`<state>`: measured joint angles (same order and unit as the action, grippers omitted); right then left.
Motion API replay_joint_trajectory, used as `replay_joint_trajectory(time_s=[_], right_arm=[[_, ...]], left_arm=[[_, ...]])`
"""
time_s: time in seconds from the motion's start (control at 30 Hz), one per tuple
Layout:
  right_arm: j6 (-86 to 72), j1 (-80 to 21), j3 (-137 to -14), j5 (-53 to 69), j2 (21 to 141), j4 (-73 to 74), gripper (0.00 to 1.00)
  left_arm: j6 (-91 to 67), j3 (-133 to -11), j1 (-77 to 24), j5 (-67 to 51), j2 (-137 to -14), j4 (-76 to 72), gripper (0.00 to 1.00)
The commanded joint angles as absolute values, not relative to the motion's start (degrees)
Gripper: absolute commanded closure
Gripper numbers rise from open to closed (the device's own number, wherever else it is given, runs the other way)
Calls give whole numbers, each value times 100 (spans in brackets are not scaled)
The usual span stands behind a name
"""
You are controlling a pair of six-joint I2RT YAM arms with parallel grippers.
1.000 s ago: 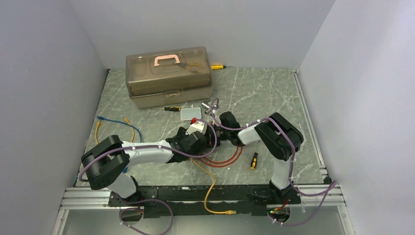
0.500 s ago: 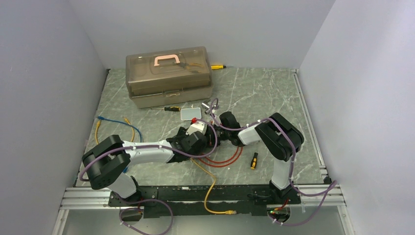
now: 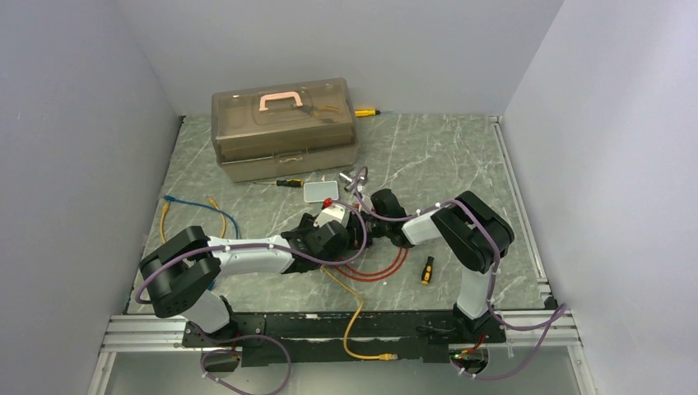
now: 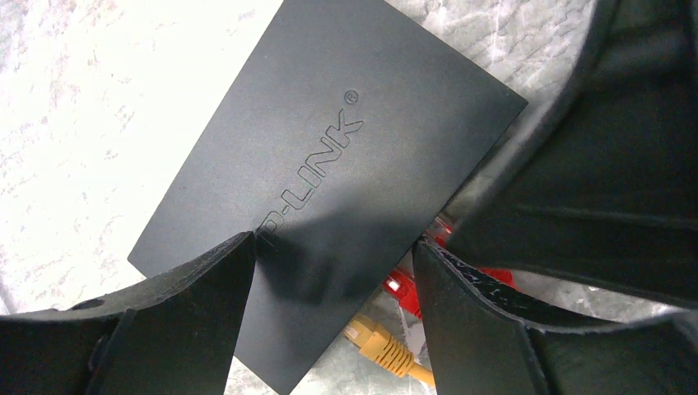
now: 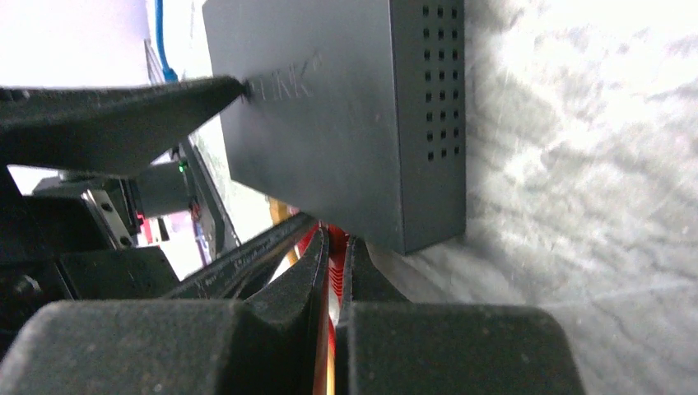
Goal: Pull the plug from the switch port
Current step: Pull the connector from the switch port, then pick up the connector from the center of the board.
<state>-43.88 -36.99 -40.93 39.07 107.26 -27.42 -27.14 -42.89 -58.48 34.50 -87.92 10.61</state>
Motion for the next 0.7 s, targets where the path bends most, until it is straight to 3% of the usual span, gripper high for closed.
replay_joint_trajectory(time_s=[0.0,0.4,0.67], right_arm=[[-4155,-3832,-3838,4471,10539,-2090,100],[-4070,-3792,-3789,4284,10329,-1917,100],[-3956,-3589,-3813,3662,9582,-1391,64]], left_arm=[[-2953,-4367,-5766,3603,-9023,932,25],[-2960,-4280,-5725,3395,-8833,765,21],[-3022,-4166,-5782,3261,-8125,807,14]])
